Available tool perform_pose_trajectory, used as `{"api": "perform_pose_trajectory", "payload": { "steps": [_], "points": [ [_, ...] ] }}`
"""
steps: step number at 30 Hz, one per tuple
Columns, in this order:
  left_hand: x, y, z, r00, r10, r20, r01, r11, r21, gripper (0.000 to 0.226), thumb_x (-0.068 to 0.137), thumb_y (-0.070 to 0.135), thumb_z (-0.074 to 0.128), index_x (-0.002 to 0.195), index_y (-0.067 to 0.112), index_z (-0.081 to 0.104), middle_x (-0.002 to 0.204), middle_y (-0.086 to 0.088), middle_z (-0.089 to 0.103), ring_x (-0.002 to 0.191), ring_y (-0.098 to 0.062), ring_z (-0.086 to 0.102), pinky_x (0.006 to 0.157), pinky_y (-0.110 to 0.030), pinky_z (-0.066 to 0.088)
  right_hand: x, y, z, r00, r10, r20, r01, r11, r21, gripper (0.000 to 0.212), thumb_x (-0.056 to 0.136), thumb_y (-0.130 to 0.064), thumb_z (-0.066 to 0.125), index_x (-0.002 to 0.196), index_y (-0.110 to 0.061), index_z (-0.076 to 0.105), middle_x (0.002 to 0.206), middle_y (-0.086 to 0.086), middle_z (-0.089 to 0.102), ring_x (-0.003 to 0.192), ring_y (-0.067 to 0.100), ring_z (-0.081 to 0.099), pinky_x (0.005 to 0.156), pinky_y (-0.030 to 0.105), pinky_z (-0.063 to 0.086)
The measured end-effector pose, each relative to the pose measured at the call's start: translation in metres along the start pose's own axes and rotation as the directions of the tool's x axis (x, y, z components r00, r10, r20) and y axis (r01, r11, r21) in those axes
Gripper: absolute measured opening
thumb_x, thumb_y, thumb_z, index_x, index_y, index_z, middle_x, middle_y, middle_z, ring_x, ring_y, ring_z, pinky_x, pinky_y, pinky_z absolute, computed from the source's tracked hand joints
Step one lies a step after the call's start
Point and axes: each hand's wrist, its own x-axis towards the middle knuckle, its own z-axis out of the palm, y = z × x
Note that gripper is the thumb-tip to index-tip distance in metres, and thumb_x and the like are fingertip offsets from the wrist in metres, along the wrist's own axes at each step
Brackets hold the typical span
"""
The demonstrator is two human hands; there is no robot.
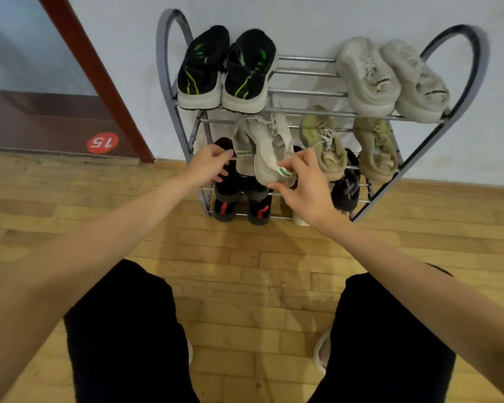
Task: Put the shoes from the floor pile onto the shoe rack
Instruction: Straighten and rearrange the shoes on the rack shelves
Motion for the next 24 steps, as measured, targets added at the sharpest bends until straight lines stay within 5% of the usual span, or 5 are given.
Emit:
{"api": "perform_pose_trajectory", "payload": {
  "steps": [2, 6, 13, 18, 24],
  "points": [
    [-0.012, 0.004, -0.014, 0.993, -0.058, 0.105, 0.075, 0.983, -0.168, 0.04, 0.095, 0.046, 0.049, 0.1, 0.01, 0.067, 0.099, -0.009, 0.072, 0.078, -0.019, 0.07, 0.068, -0.03, 0.059, 0.007, -0.017, 0.015, 0.999, -0.027, -0.018, 0.027, 0.999, 0.025, 0.041, 0.076, -0.025, 0.079, 0.104, 0.0, 0.062, 0.106, 0.013, 0.049, 0.086, 0.021, 0.054, 0.072, 0.028, 0.048],
    [-0.03, 0.002, -0.031, 0.959, -0.079, 0.272, 0.164, 0.938, -0.304, 0.045, 0.092, 0.049, 0.053, 0.11, 0.01, 0.064, 0.09, -0.01, 0.075, 0.081, -0.024, 0.073, 0.07, -0.033, 0.06, 0.023, -0.042, 0.044, 0.999, -0.047, -0.003, 0.047, 0.998, 0.043, 0.043, 0.076, -0.027, 0.079, 0.105, -0.002, 0.061, 0.108, 0.013, 0.049, 0.089, 0.025, 0.056, 0.073, 0.036, 0.051],
    [-0.024, -0.017, -0.034, 0.997, -0.048, 0.055, 0.069, 0.852, -0.519, 0.031, 0.095, 0.02, 0.056, 0.112, -0.006, 0.059, 0.104, -0.02, 0.068, 0.091, -0.028, 0.07, 0.072, -0.033, 0.06, 0.041, -0.052, 0.072, 0.995, -0.094, 0.018, 0.092, 0.991, 0.102, 0.051, 0.077, -0.027, 0.078, 0.117, -0.004, 0.056, 0.118, 0.015, 0.045, 0.101, 0.024, 0.054, 0.082, 0.035, 0.053],
    [0.002, -0.037, -0.042, 0.998, -0.032, -0.05, 0.013, 0.941, -0.338, 0.024, 0.098, 0.019, 0.047, 0.103, 0.0, 0.06, 0.102, -0.011, 0.065, 0.089, -0.019, 0.065, 0.058, -0.02, 0.057, 0.047, -0.023, 0.079, 0.99, -0.025, 0.142, 0.027, 1.0, -0.013, 0.085, 0.079, -0.028, 0.076, 0.145, -0.007, 0.027, 0.138, 0.021, 0.031, 0.121, 0.034, 0.045, 0.094, 0.034, 0.049],
    [0.044, -0.05, -0.038, 0.998, -0.046, -0.049, 0.042, 0.996, -0.08, 0.027, 0.101, 0.026, 0.036, 0.086, 0.013, 0.055, 0.079, 0.005, 0.053, 0.071, -0.006, 0.051, 0.055, -0.013, 0.043, 0.066, 0.004, 0.089, 0.927, 0.193, 0.321, -0.11, 0.96, -0.259, 0.075, 0.083, -0.029, 0.072, 0.144, -0.016, 0.031, 0.147, 0.03, 0.019, 0.135, 0.05, 0.027, 0.108, 0.051, 0.037]
  ]
}}
